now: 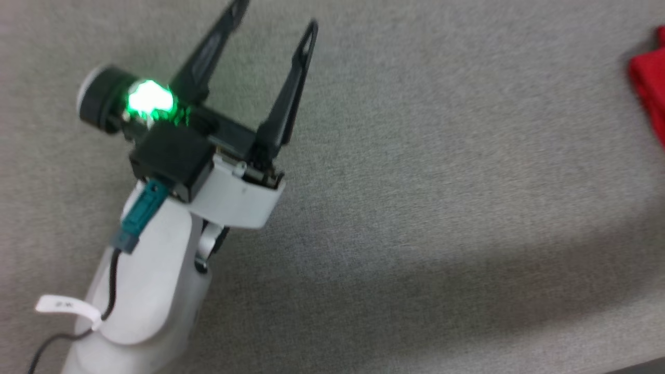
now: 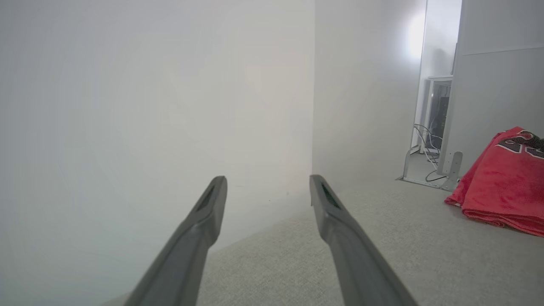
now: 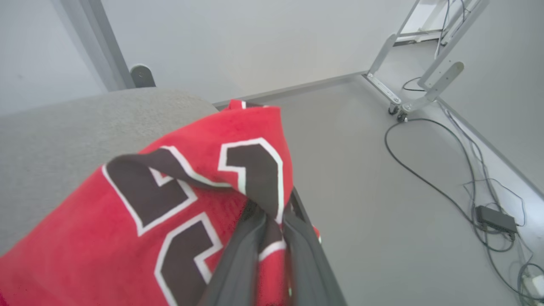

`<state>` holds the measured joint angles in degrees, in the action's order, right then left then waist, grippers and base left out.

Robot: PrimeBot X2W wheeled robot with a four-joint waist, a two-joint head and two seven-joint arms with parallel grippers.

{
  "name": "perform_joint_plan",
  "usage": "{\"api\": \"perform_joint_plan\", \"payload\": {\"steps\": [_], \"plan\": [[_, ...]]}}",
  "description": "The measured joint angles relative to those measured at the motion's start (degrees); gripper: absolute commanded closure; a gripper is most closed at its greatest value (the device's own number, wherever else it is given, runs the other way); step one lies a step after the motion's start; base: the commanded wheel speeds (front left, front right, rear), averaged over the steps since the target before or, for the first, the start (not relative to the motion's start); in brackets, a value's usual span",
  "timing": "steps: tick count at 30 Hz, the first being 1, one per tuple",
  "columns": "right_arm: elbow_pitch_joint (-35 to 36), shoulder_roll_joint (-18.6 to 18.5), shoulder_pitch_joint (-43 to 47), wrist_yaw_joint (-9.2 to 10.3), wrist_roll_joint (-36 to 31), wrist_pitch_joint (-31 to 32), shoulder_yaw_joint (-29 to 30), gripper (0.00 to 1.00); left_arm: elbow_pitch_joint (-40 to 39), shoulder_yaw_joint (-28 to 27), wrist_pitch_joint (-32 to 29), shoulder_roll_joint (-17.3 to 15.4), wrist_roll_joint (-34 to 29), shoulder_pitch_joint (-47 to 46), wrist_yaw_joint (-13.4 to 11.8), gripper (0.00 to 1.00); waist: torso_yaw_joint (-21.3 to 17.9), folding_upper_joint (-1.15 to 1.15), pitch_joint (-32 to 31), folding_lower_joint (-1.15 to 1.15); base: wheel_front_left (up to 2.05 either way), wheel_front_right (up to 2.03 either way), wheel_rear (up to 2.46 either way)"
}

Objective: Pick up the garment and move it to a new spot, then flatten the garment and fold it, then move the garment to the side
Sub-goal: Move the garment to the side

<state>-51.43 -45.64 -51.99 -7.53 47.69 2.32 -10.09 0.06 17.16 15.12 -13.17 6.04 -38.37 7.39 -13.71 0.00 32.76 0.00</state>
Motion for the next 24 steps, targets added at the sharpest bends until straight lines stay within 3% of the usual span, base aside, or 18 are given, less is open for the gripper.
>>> {"api": "perform_joint_plan", "payload": {"steps": [11, 17, 18, 19, 20, 24], "plan": [[-16.2, 3.8, -11.2, 0.0, -6.9, -9.4, -2.0, 1.0, -0.1, 0.9, 0.0, -1.0, -0.7, -4.8, 0.0, 0.0, 1.4, 0.0, 7.2, 0.0, 0.0, 0.0, 0.0], [-19.7, 5.4, -12.9, 0.0, -9.7, -11.7, -4.5, 0.97, -0.2, 0.9, 0.0, -1.2, -0.7, -4.8, 0.0, 0.0, 2.6, 0.0, 8.0, 0.0, 0.0, 0.0, 0.0], [-20.1, 5.5, -13.0, 0.0, -9.8, -12.1, -4.7, 0.69, -0.2, 0.9, 0.0, -1.2, -0.6, -4.8, 0.0, 0.0, 2.6, 0.0, 7.9, 0.0, 0.0, 0.0, 0.0], [-20.4, 5.6, -13.0, 0.0, -10.0, -12.5, -4.9, 0.22, 0.0, 0.8, 0.0, -1.1, -0.5, -4.7, 0.0, 0.0, 2.6, 0.0, 7.6, 0.0, 0.0, 0.0, 0.0], [-20.7, 5.7, -13.0, 0.0, -10.2, -12.7, -5.1, 0.0, 0.2, 0.8, 0.0, -1.1, -0.5, -4.5, 0.0, 0.0, 2.6, 0.0, 7.3, 0.0, 0.0, 0.0, 0.0], [-21.3, 5.3, -12.8, 0.0, -10.6, -14.2, -5.4, 0.0, 1.0, 0.5, 0.0, -0.1, -0.1, -3.0, 0.0, 0.0, 2.7, 0.0, 5.6, 0.0, 0.0, 0.0, 0.0]]}}
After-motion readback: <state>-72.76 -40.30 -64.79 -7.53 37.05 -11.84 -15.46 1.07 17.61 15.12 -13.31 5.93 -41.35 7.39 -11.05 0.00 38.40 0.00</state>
